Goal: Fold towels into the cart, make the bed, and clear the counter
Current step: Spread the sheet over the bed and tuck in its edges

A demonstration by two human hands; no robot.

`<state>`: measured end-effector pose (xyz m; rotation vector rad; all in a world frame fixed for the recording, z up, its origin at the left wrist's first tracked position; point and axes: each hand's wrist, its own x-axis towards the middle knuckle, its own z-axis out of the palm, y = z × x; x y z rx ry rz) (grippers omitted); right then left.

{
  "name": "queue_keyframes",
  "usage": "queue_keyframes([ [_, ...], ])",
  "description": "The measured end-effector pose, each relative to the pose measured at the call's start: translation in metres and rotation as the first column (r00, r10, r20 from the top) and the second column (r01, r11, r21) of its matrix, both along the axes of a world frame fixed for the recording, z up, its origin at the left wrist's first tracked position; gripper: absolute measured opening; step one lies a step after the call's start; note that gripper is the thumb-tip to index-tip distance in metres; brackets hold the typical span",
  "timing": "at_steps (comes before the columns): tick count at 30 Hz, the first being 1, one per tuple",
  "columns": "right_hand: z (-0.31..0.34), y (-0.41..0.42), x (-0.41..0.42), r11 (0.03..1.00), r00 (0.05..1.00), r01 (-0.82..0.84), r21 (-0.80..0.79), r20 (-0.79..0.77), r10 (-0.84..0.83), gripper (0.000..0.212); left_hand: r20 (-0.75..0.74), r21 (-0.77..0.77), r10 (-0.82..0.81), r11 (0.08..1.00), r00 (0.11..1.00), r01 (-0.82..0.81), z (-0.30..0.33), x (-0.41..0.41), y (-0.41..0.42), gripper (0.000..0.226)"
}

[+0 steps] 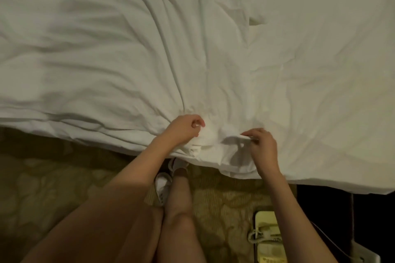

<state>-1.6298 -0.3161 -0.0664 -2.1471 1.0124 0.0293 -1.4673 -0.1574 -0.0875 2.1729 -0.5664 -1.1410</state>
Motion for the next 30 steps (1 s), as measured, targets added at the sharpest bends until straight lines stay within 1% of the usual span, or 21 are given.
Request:
queue_keyframes([
  [2,0.001,0.01,0.005,0.975,0.982,-0.155,0.16,-0.085,0.17,0.036,0.005,0.037,-0.102,0.994,0.995,0.102,-0.002,-0.007,0.001,0.024],
  [3,0.002,0.014,0.006,0.956,0.968,-0.194,0.221,-0.114,0.223,0.036,0.01,0.048,-0.112,0.993,0.994,0.111,-0.004,-0.012,0.001,0.023],
  [4,0.002,0.015,0.007,0.946,0.96,-0.211,0.247,-0.13,0.249,0.035,0.015,0.047,-0.092,0.995,0.996,0.091,-0.005,-0.014,0.0,0.022],
  [5,0.003,0.013,0.008,0.946,0.957,-0.216,0.24,-0.141,0.254,0.032,0.029,0.037,-0.053,0.998,0.998,0.052,-0.004,-0.014,-0.003,0.022],
  [7,0.008,0.008,0.015,0.961,0.955,-0.219,0.167,-0.164,0.246,0.027,0.109,-0.004,0.051,0.999,0.993,-0.051,0.001,-0.009,-0.012,0.024],
  [9,0.012,0.003,0.027,0.974,0.97,-0.196,0.11,-0.126,0.209,0.027,0.187,-0.07,0.143,0.989,0.972,-0.132,0.008,-0.002,-0.02,0.024],
  [10,0.014,0.002,0.034,0.978,0.978,-0.181,0.1,-0.089,0.19,0.027,0.203,-0.095,0.177,0.982,0.963,-0.161,0.011,0.002,-0.024,0.023],
  [15,0.019,-0.006,0.084,0.979,0.986,-0.165,0.118,0.025,0.164,0.026,0.238,-0.118,0.224,0.972,0.945,-0.201,0.012,0.032,-0.037,0.026],
  [17,0.019,-0.015,0.108,0.979,0.983,-0.179,0.096,0.052,0.174,0.025,0.26,-0.127,0.25,0.966,0.933,-0.224,0.013,0.049,-0.039,0.029],
  [21,0.019,-0.039,0.165,0.98,0.977,-0.186,0.072,0.119,0.176,0.024,0.284,-0.137,0.366,0.93,0.886,-0.341,0.015,0.091,-0.034,0.037],
  [23,0.024,-0.047,0.198,0.97,0.969,-0.223,0.095,0.127,0.211,0.026,0.294,-0.146,0.432,0.902,0.853,-0.407,0.014,0.114,-0.031,0.039],
  [25,0.031,-0.049,0.23,0.945,0.948,-0.309,0.107,0.11,0.298,0.03,0.298,-0.135,0.472,0.881,0.829,-0.453,0.018,0.133,-0.028,0.041],
  [28,0.041,-0.051,0.277,0.885,0.89,-0.455,0.099,0.089,0.447,0.036,0.304,-0.112,0.541,0.838,0.784,-0.535,0.023,0.156,-0.021,0.042],
  [30,0.046,-0.049,0.31,0.835,0.838,-0.546,0.074,0.065,0.542,0.038,0.316,-0.108,0.609,0.785,0.727,-0.61,0.024,0.166,-0.011,0.042],
])
